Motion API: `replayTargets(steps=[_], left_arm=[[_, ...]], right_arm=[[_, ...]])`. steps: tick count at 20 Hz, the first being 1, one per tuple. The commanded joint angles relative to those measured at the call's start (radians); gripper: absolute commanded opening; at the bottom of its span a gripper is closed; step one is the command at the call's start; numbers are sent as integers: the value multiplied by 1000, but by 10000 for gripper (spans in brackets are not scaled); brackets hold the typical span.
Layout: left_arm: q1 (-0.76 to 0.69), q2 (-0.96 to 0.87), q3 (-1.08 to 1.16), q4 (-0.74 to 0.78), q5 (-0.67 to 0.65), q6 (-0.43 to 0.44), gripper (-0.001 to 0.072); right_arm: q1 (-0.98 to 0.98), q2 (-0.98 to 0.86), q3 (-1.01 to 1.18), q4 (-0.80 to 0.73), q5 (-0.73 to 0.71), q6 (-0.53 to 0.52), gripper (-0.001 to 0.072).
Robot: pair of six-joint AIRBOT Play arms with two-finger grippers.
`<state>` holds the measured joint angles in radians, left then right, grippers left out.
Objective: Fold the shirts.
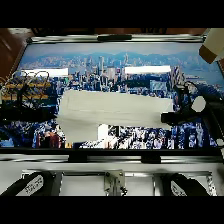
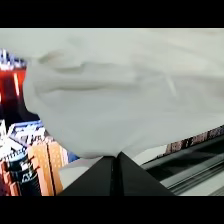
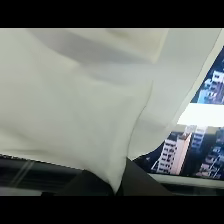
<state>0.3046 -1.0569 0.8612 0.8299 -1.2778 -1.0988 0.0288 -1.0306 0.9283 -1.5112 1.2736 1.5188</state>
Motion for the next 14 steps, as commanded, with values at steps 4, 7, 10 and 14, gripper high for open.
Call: replayTargets(steps=[4,7,10,14], left_arm=[[-65,-161,215,-132,194,-41,24],[-129,-379,410,-134,197,-75,25],[-162,-587,620,-134,197,-166,25],[-187,-758,727,-135,193,-261,27]], right_arm=[[-1,-63,32,-70,-307,129,38],[-1,-201,94,-117,-325,173,38],[-1,-307,141,-229,-354,283,39],[0,-405,143,-217,-367,340,40]])
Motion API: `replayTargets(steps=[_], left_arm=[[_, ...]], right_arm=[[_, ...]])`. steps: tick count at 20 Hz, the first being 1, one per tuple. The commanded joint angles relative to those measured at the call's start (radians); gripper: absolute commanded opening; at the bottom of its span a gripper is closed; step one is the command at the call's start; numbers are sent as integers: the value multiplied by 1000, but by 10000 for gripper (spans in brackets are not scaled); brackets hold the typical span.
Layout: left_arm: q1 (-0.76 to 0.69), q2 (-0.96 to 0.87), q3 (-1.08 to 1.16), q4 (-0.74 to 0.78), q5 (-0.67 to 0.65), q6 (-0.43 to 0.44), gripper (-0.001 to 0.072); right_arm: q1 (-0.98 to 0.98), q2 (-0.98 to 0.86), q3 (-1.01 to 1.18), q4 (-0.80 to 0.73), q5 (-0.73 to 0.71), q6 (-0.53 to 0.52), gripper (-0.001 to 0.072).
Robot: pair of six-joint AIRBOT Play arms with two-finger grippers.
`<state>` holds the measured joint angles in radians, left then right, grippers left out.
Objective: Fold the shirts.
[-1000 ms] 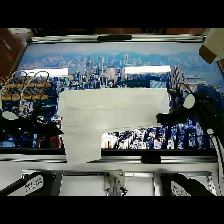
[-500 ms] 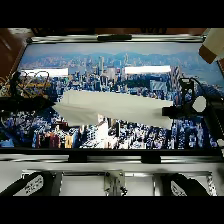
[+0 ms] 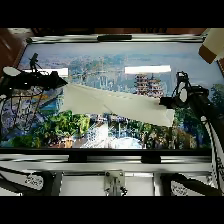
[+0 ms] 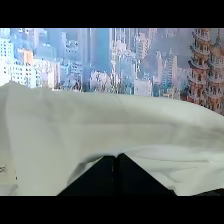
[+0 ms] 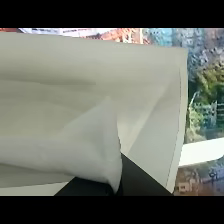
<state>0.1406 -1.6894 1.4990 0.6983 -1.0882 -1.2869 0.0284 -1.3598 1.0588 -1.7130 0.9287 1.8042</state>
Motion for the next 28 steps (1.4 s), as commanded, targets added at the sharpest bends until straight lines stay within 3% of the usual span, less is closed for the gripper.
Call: replayTargets(steps=[1,2,3,4,8,11,14,17,20,23,24,28], left_arm=[[-30,-149,89,-5,-9,-73,32],[-34,-164,89,-5,-24,-72,137],[-34,-174,89,-5,-33,-74,434],[-30,-173,89,-4,-42,-80,683],[20,-157,153,-4,-170,-80,707],[51,-124,181,-4,-266,-80,707],[50,-72,181,-3,-299,-80,707],[30,-34,181,-3,-301,-80,706],[4,-24,181,-3,-303,-80,706],[-25,-23,181,-3,-369,-80,706],[-34,-23,181,-3,-399,-80,706],[-48,-16,181,-3,-409,-80,706]], right_arm=[[0,-93,12,9,-28,54,77],[-1,-100,12,32,-43,53,319],[0,-99,14,40,-54,39,588],[-2,-97,28,50,-40,0,637],[-131,-87,84,259,61,-288,637],[-309,-105,84,452,131,-324,638],[-412,-123,81,478,147,-378,638],[-417,-141,82,489,145,-451,637],[-414,-189,82,616,149,-536,637],[-415,-246,82,668,148,-553,639],[-415,-260,82,667,150,-553,702],[-425,-287,82,672,162,-554,702]])
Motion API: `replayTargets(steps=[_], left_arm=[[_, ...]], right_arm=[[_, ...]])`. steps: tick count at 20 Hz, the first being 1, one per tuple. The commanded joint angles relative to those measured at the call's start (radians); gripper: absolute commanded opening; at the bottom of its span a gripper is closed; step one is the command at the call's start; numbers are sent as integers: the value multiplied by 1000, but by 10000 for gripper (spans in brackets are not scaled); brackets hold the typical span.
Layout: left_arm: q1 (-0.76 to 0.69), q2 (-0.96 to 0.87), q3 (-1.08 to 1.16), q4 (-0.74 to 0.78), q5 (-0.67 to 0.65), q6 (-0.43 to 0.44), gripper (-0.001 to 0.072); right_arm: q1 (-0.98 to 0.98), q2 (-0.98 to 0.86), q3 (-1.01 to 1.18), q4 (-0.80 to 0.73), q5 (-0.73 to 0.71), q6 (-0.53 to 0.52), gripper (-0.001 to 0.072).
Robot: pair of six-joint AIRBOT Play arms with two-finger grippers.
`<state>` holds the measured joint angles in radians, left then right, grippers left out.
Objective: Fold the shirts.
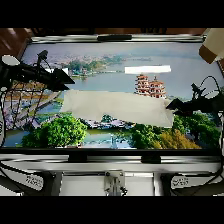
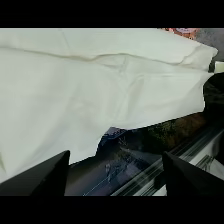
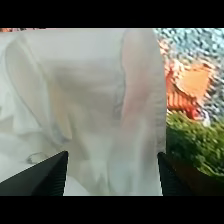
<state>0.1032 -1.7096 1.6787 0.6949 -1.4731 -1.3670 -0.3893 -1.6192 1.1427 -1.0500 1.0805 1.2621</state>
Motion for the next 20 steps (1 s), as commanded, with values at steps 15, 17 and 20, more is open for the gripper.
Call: replayTargets(steps=[15,17,20], left_arm=[[-10,11,1,0,-24,-8,706],[-10,11,1,0,-24,-8,706],[-10,11,1,0,-23,-8,707]], right_arm=[[-176,29,-1,108,229,-157,700],[-176,28,-1,80,221,-154,700],[-176,0,-3,63,194,-111,700]])
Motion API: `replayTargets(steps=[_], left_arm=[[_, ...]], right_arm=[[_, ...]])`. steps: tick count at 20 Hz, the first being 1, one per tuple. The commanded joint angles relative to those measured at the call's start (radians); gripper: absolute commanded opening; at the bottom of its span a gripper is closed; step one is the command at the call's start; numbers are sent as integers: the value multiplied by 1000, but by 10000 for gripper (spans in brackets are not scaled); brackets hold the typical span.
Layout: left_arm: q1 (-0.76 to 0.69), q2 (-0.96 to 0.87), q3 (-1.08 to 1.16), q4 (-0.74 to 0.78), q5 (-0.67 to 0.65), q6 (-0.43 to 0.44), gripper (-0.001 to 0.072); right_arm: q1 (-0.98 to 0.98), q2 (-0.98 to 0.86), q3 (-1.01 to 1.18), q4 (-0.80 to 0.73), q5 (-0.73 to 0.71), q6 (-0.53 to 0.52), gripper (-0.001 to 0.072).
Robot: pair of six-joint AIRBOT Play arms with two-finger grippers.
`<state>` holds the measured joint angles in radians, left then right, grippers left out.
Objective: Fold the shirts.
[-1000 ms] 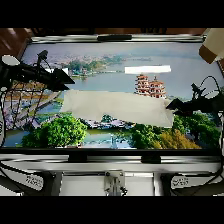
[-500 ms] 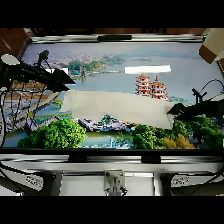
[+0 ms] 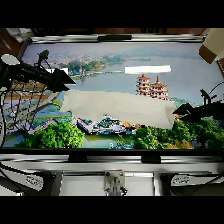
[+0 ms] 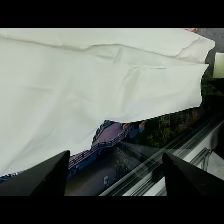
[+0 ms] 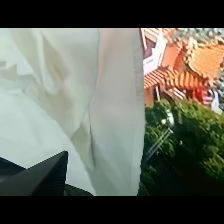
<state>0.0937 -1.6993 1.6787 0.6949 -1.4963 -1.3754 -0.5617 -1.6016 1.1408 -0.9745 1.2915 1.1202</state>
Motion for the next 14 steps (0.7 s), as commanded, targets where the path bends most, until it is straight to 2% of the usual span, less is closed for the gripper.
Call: replayTargets(steps=[1,7,11,14], left_arm=[[0,0,1,0,3,0,706],[0,0,1,0,3,-10,707],[0,0,1,0,3,-10,706],[0,0,1,0,9,-10,706]], right_arm=[[-2,-35,-1,24,-17,28,700],[82,-142,0,73,-38,24,701],[126,-148,0,186,-22,-61,700],[151,-148,0,187,-21,-52,699]])
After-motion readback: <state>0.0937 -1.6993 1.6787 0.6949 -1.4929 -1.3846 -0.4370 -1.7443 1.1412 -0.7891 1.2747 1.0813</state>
